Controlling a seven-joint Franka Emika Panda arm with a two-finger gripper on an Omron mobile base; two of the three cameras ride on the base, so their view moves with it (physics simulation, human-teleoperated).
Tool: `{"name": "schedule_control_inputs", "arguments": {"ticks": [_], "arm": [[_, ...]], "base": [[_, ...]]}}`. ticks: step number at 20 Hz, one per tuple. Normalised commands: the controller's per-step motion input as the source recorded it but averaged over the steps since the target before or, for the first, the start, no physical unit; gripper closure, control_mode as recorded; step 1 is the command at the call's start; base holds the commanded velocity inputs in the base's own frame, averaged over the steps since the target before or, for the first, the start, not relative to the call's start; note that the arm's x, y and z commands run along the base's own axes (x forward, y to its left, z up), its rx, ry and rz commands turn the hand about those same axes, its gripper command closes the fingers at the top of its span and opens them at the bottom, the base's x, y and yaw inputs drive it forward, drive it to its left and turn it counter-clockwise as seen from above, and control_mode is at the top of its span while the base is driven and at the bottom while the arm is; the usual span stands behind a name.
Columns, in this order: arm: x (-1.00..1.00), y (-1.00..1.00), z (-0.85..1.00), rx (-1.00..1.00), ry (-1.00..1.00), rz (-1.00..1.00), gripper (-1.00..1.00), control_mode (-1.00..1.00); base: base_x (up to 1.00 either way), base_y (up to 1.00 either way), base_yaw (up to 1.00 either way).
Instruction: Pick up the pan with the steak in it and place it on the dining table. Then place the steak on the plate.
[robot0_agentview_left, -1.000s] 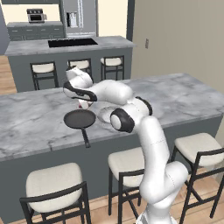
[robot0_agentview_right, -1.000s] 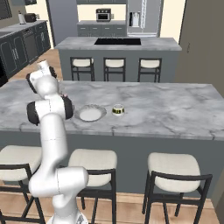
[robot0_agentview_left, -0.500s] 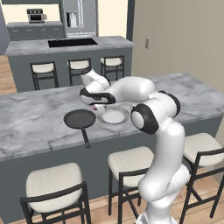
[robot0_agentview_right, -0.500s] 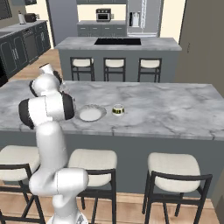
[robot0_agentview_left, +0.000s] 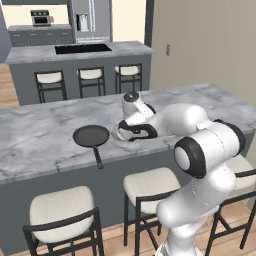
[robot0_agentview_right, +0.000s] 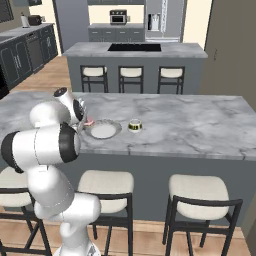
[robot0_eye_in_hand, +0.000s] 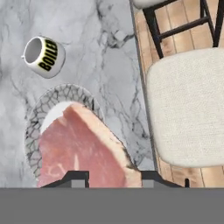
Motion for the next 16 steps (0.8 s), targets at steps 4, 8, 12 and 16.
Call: {"name": "schedule_control_inputs", "arguments": {"ticks": [4,8,12,16], "arm": [[0.31,-0.46,0.47,0.24,-0.07,-0.06,1.00,-1.00],[0.04,-0.25,0.24,0.15,-0.03,-0.01,1.00,-1.00],[0.00,0.00,0.00,0.00,0.00,0.00,1.00,-1.00],[0.00,0.00,-0.01,0.00,0.00,0.00,1.00,-1.00]], "base": [[0.00,0.00,0.00],[0.00,0.00,0.00],[0.00,0.00,0.00],[0.00,0.00,0.00]]}}
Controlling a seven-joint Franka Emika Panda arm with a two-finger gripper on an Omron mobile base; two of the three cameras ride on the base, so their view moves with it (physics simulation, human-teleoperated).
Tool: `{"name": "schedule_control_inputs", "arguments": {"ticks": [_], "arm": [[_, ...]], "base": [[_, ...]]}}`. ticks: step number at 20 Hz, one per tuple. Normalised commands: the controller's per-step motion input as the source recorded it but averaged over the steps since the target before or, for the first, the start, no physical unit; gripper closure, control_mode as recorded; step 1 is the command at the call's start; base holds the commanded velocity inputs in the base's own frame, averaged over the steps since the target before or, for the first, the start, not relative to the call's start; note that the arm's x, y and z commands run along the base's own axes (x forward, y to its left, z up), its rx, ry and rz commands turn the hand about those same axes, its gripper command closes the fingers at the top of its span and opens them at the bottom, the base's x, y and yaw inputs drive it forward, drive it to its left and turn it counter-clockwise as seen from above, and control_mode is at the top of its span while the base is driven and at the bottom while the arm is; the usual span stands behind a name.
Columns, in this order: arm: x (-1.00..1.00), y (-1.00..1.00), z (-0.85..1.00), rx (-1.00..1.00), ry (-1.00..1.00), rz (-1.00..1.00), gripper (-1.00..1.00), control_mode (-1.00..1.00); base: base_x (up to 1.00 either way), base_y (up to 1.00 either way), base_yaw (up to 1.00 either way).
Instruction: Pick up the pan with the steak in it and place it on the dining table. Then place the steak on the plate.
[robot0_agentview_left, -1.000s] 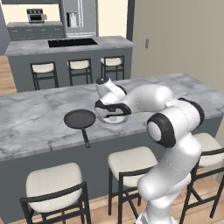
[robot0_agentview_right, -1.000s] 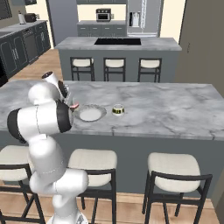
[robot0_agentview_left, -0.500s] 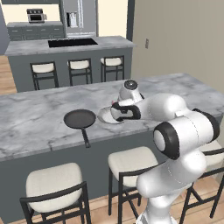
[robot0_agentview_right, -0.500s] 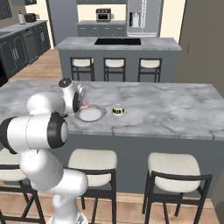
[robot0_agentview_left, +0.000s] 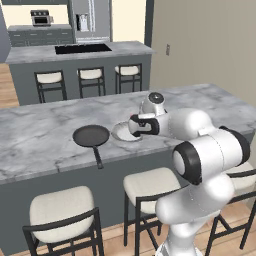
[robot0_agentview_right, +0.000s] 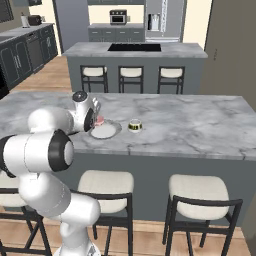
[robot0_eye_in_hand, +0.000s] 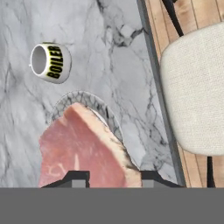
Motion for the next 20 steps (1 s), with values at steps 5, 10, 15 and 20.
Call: {"name": "schedule_control_inputs", "arguments": {"ticks": [5,10,15,20], "arm": [[0.11,0.01,-0.04,0.00,0.02,-0.03,1.00,-1.00],[0.13,0.00,-0.11,0.00,0.06,-0.03,1.00,-1.00],[0.22,0.01,-0.14,0.00,0.07,-0.04,1.00,-1.00],[0.22,0.07,-0.13,0.00,0.06,-0.06,1.00,-1.00]], "base": [[0.00,0.00,0.00],[0.00,0.00,0.00],[0.00,0.00,0.00],[0.00,0.00,0.00]]}}
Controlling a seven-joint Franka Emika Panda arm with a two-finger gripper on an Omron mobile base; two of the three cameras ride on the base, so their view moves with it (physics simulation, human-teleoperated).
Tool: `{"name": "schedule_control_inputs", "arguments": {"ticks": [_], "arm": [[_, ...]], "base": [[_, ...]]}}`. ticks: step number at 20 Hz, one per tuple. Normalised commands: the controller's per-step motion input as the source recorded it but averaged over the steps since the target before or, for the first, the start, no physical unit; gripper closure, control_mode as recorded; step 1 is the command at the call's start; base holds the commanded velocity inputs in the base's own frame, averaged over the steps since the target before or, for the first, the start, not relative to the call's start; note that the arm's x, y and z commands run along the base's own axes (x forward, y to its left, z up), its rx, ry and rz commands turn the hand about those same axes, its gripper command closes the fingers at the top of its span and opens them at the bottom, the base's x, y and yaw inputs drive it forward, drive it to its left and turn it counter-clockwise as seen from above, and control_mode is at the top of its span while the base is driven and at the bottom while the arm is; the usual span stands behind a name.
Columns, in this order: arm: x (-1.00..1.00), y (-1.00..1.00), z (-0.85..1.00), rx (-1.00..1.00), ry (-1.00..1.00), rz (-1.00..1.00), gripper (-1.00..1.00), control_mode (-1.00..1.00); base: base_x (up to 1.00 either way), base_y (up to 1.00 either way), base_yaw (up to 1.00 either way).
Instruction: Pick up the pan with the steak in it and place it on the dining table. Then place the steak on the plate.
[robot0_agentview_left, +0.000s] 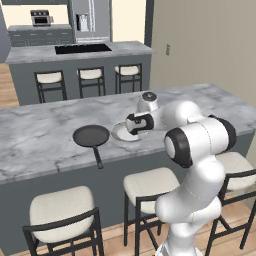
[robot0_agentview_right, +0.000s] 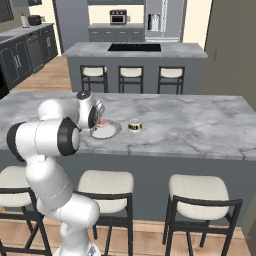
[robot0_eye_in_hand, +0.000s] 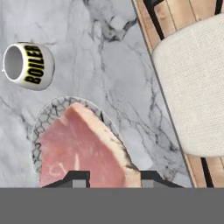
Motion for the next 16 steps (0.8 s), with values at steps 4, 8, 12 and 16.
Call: {"name": "schedule_control_inputs", "arguments": {"ticks": [4,8,12,16], "arm": [[0.13,0.09,-0.10,0.00,0.02,-0.05,1.00,-1.00],[0.09,0.01,-0.05,0.00,0.00,-0.01,1.00,-1.00],[0.28,0.01,-0.16,0.00,0.00,-0.01,1.00,-1.00],[0.31,0.01,-0.17,0.00,0.00,-0.01,1.00,-1.00]], "base": [[0.00,0.00,0.00],[0.00,0.00,0.00],[0.00,0.00,0.00],[0.00,0.00,0.00]]}}
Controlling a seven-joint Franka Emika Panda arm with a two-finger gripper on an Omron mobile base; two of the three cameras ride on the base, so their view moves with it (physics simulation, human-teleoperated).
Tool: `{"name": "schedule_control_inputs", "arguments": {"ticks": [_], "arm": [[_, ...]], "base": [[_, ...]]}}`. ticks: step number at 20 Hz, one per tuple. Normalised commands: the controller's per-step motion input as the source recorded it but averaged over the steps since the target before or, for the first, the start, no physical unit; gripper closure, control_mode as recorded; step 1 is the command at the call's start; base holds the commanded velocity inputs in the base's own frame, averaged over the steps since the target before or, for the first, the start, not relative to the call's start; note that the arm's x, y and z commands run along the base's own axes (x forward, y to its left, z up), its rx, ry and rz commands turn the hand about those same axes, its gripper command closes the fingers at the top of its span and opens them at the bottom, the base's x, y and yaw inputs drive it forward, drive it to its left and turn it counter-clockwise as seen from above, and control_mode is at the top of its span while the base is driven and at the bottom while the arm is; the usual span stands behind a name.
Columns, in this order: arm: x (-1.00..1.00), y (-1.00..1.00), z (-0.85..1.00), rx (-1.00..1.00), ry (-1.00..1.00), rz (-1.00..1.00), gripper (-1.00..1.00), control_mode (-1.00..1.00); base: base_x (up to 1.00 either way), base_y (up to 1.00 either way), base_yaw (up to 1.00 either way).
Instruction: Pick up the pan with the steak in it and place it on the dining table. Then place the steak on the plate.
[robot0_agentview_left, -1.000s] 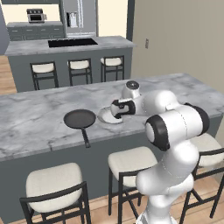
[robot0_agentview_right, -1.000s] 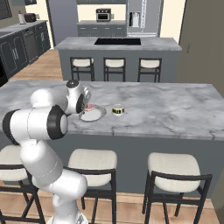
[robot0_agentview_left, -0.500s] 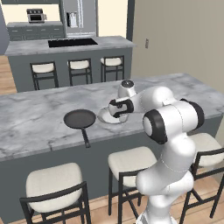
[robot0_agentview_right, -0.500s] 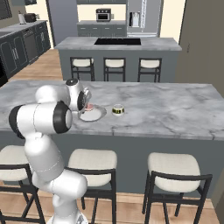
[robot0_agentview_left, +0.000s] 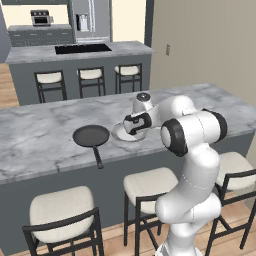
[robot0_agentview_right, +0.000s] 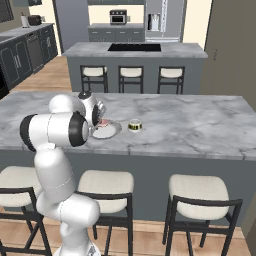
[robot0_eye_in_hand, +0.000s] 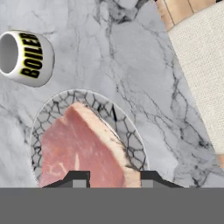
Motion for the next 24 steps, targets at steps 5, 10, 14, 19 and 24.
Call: {"name": "schedule_control_inputs", "arguments": {"ticks": [5,10,14,19,24], "arm": [[0.35,0.07,-0.19,0.00,0.00,-0.02,1.00,-1.00],[0.11,0.05,-0.07,0.00,0.00,-0.01,1.00,-1.00],[0.04,0.00,-0.06,0.00,0.00,0.00,1.00,-1.00],[0.18,0.00,-0.19,0.00,0.00,0.00,1.00,-1.00],[0.18,0.00,-0.21,0.02,0.00,0.00,1.00,-1.00]], "base": [[0.00,0.00,0.00],[0.00,0.00,0.00],[0.00,0.00,0.00],[0.00,0.00,0.00],[0.00,0.00,0.00]]}}
